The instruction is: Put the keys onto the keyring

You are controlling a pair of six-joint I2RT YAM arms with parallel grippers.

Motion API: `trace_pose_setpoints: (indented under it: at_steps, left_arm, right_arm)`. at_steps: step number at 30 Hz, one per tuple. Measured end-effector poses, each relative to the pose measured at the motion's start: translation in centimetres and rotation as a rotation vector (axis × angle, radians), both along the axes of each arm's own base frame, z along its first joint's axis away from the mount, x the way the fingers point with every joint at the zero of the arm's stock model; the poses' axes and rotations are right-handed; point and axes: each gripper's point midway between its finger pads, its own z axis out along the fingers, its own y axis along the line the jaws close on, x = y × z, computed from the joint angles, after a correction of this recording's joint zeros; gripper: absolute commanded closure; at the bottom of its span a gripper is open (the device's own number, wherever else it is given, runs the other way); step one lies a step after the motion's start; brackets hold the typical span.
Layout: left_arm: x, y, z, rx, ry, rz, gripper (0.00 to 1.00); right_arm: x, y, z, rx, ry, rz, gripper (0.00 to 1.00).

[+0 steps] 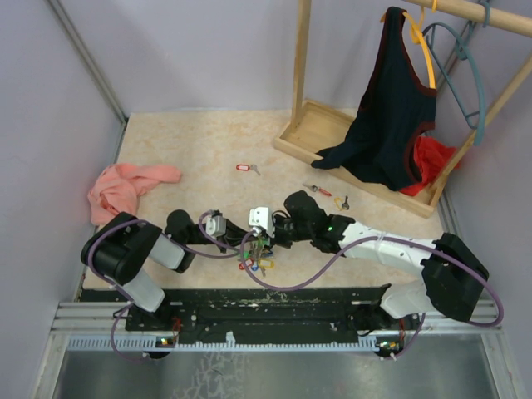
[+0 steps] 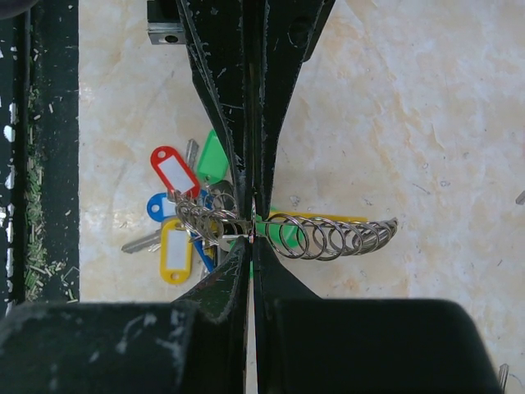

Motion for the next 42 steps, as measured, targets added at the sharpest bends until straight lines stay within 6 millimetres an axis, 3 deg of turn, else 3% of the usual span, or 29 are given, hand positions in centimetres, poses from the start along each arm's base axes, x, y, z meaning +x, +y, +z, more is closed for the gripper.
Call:
trace_pose_setpoints:
  at_steps: [17,42]
  left_arm:
    - [0.5,0.1,2.3,-0.018,-0.169,0.030,1.00]
    - [1.3,-0.7,0.0,0.149,-0.195,0.056,1.00]
  right_arm:
    - [0.6,0.2,2.2,-0.026,-0.018,0.003,1.00]
    - [1.0,-0.5,0.2,-0.162,0.013,0.012,1.00]
